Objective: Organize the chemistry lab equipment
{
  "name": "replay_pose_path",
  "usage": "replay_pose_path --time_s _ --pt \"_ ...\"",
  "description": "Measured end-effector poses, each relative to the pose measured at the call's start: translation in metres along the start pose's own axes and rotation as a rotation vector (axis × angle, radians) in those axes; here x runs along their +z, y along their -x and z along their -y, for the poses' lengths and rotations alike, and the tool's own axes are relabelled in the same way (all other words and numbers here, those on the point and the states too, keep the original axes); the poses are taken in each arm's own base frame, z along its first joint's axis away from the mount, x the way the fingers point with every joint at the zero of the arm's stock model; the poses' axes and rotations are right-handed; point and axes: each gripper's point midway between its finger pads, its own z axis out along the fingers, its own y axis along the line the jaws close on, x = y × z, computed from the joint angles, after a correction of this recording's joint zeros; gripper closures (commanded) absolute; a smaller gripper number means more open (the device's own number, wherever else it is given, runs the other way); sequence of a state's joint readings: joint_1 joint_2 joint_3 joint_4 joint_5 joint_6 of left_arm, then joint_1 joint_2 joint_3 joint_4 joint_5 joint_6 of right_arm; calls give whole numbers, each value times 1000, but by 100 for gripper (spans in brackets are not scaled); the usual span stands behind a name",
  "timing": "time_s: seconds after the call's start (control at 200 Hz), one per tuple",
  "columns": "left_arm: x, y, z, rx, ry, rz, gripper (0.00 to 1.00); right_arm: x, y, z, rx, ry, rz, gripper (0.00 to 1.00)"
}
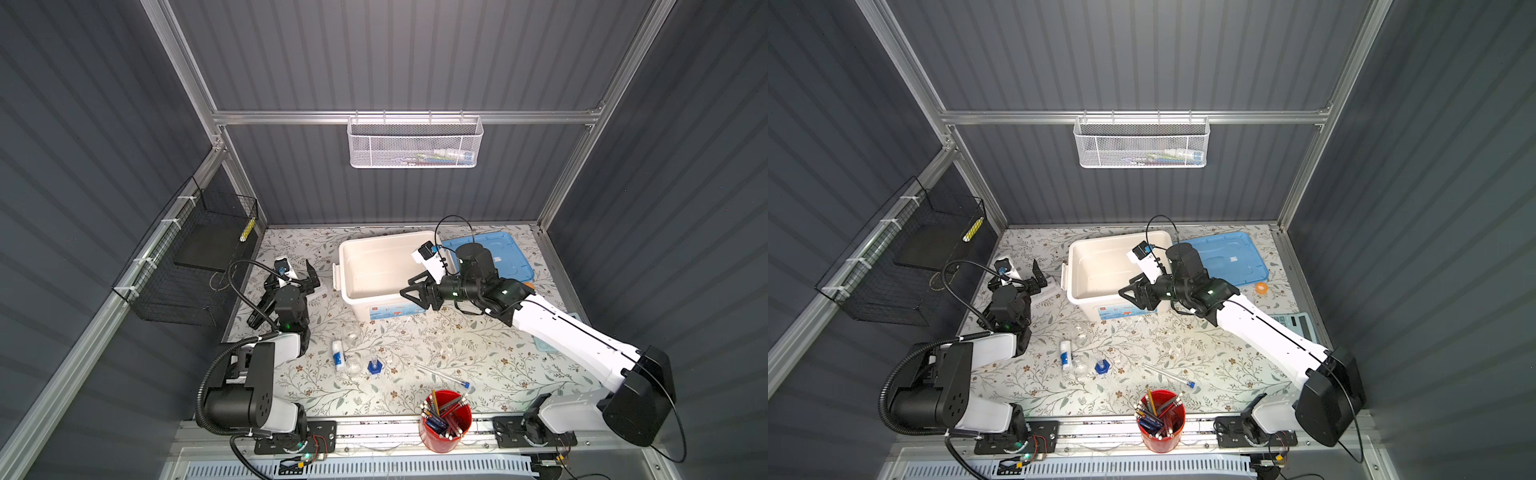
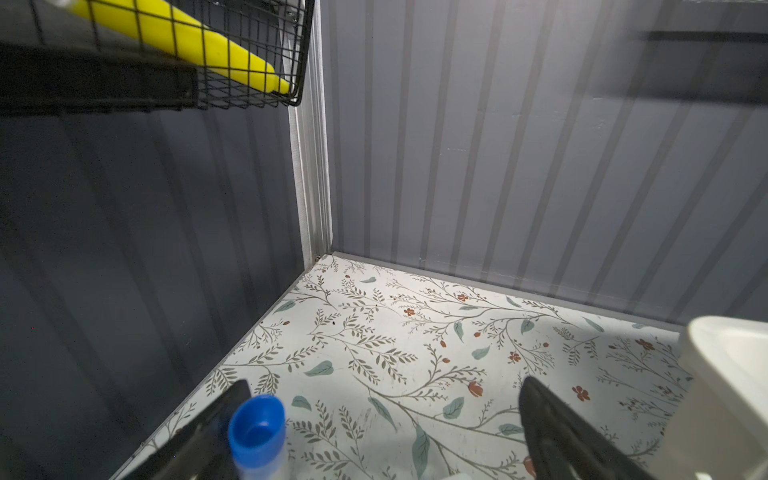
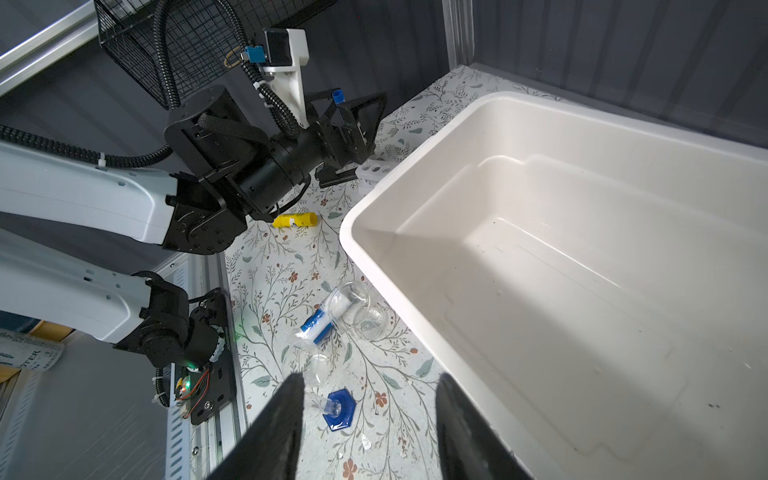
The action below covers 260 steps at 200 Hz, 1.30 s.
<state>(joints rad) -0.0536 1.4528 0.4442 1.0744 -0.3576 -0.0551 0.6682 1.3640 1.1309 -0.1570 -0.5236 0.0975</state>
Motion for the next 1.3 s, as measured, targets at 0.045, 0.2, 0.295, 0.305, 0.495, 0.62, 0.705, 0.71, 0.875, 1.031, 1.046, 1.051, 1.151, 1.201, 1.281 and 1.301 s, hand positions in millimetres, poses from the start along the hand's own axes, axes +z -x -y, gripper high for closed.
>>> replay_pose_path --time_s 0.045,0.2,0.295,0.305,0.495,0.62,0.705,0.71,0.875,1.031,1.046,1.051,1.151,1.201,1.281,1.301 --pt "0 -2 -1 -4 0 -6 0 -1 -1 0 -1 0 1 47" --pt "0 -2 0 -20 -4 -8 0 -5 -2 -1 -4 -6 10 47" --pt "1 -5 0 -29 -5 -14 0 -6 -1 -2 -1 -6 14 47" --pt "1 -6 0 -31 -5 -16 0 -6 -1 -2 -1 -6 15 47" --pt "1 -22 -4 -46 -4 -50 0 -6 0 -2 5 -6 17 47" --pt "1 -29 -4 -62 -20 -65 7 -6 0 -2 5 -6 17 47" --pt "1 -30 -3 -75 -32 -69 16 -6 0 -2 6 -6 18 47" --pt "1 -30 -4 -78 -31 -68 17 -6 0 -2 6 -6 18 47" --pt "1 -31 4 -84 -78 -75 21 -6 0 -2 8 -6 18 47" --pt "0 -32 10 -87 -120 -84 16 -6 0 -2 9 -6 17 47" --pt "0 -32 11 -87 -125 -84 15 -6 0 -2 9 -6 17 47" --pt "0 -32 11 -88 -126 -84 14 -6 0 -2 9 -6 17 47" --pt "0 -32 16 -98 -155 -88 7 -6 0 -2 9 -6 17 47" --pt "0 -32 19 -104 -170 -90 4 -6 0 -2 9 -6 17 47" --pt "1 -32 23 -110 -189 -93 0 -6 0 -2 9 -6 17 47" --pt "1 -32 24 -111 -195 -94 0 -6 0 -2 9 -6 17 47"
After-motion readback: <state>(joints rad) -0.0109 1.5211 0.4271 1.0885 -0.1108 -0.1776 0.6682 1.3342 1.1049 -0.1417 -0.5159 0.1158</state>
